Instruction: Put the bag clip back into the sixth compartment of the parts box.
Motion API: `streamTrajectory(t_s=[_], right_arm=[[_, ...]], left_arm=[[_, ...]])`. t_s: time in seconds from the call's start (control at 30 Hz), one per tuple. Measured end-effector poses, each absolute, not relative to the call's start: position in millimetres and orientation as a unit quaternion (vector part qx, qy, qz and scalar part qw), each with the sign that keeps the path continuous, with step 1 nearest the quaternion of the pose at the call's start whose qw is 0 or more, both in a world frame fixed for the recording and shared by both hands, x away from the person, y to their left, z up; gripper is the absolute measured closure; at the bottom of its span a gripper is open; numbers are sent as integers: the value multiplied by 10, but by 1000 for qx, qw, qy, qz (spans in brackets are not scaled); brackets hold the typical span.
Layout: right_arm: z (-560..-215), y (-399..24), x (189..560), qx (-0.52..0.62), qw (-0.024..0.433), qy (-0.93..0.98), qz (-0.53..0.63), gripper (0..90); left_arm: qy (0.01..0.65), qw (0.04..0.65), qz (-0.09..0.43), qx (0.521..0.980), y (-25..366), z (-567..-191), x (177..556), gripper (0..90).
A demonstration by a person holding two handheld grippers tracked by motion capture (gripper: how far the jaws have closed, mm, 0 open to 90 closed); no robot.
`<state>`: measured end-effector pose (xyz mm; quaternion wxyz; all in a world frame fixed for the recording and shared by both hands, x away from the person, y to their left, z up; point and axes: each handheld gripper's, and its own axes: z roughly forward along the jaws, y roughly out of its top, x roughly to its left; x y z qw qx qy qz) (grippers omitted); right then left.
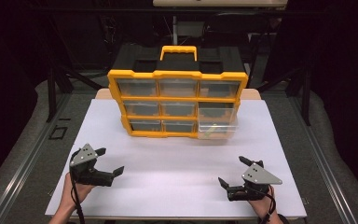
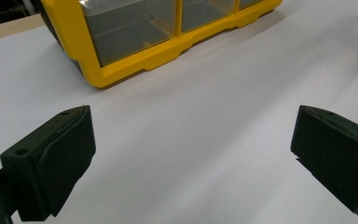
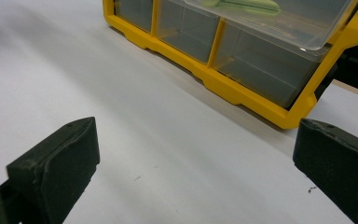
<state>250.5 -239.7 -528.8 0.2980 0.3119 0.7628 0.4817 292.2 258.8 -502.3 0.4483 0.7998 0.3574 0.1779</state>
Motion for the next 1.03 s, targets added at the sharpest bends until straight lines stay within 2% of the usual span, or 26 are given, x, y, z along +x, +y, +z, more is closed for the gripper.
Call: streamTrajectory(t_s=[0.3, 1.03], right_arm=[[-5287, -2399, 2506, 311, 299, 763, 481, 0], [-5281, -2408, 2489, 302, 294, 761, 492, 0]], left_arm=[[369, 438, 184, 799, 2609, -5187, 2858, 0], [386, 446, 202, 782, 2683, -5327, 2702, 0]])
